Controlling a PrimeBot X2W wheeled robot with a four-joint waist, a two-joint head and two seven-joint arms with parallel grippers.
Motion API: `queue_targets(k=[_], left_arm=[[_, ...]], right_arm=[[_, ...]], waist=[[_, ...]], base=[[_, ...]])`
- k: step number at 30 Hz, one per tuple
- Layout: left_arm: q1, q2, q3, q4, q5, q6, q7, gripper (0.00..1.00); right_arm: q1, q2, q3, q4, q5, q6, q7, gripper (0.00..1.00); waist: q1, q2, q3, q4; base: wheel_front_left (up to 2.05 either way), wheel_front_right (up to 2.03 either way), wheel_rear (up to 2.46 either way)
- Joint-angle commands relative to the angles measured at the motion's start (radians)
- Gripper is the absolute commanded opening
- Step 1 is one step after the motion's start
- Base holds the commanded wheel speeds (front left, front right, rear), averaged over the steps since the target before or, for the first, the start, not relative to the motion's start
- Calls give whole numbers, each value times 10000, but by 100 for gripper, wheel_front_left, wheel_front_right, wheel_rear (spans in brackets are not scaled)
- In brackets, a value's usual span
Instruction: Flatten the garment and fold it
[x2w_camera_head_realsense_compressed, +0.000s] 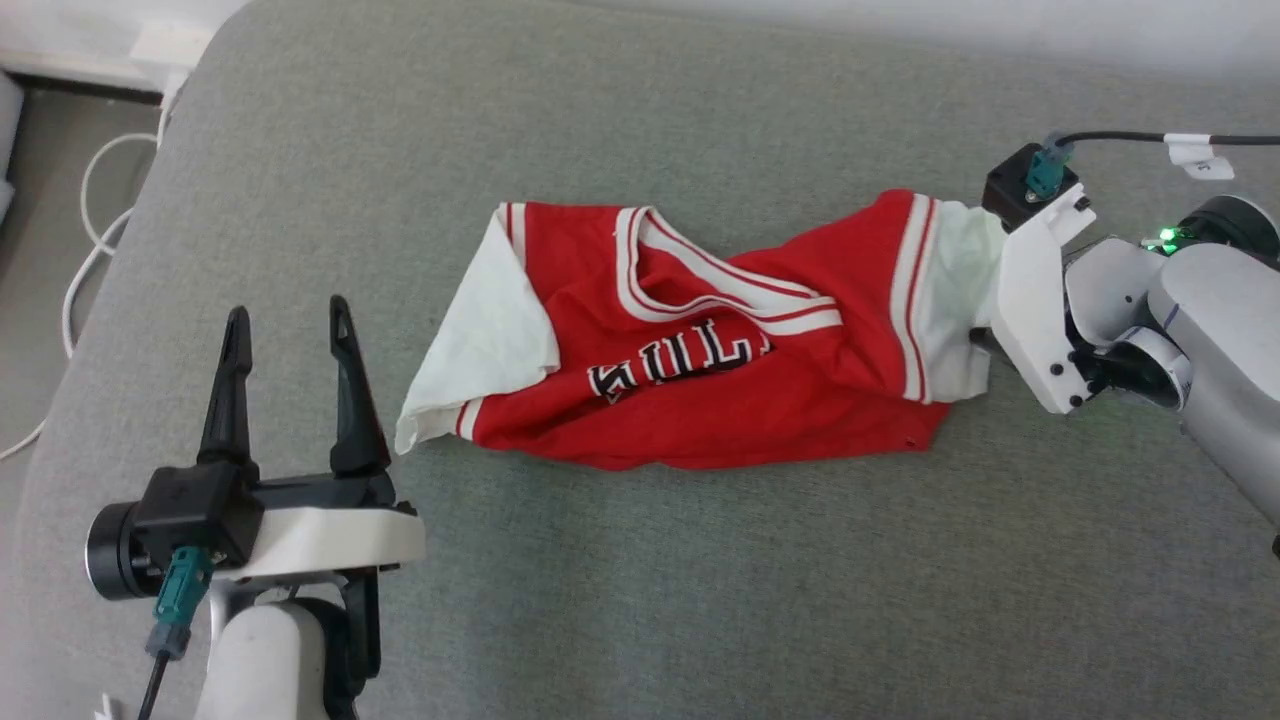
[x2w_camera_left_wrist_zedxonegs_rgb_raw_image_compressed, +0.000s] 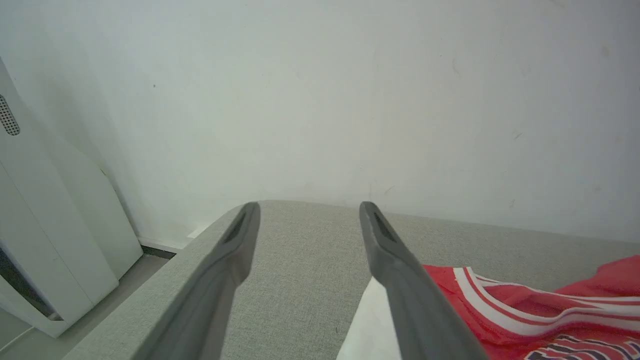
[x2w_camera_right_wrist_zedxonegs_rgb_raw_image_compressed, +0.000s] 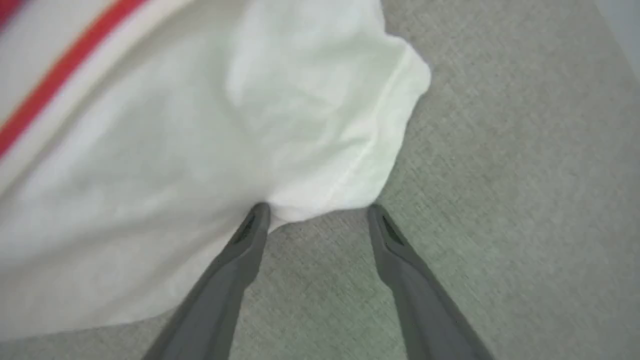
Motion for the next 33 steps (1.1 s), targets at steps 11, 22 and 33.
queue_targets(k=[11, 22, 33], left_arm=[[-92, -243, 602, 300, 454, -380, -47, 100], [678, -245, 1002, 462, 839, -705, -47, 100], [957, -209, 1038, 550, 1009, -983, -47, 100]], right_arm=[[95, 33, 1481, 261, 593, -6, -1316, 0], [106, -1686, 1600, -1396, 1043, -6, -4349, 0], [2392, -3824, 1119, -2197, 1760, -6, -4256, 0]], waist=[[-2, 0, -68, -97], [-2, 0, -1395, -1105], [-2, 0, -1656, -1638]], base=[[0, 0, 0], [0, 0, 0], [0, 0, 0]])
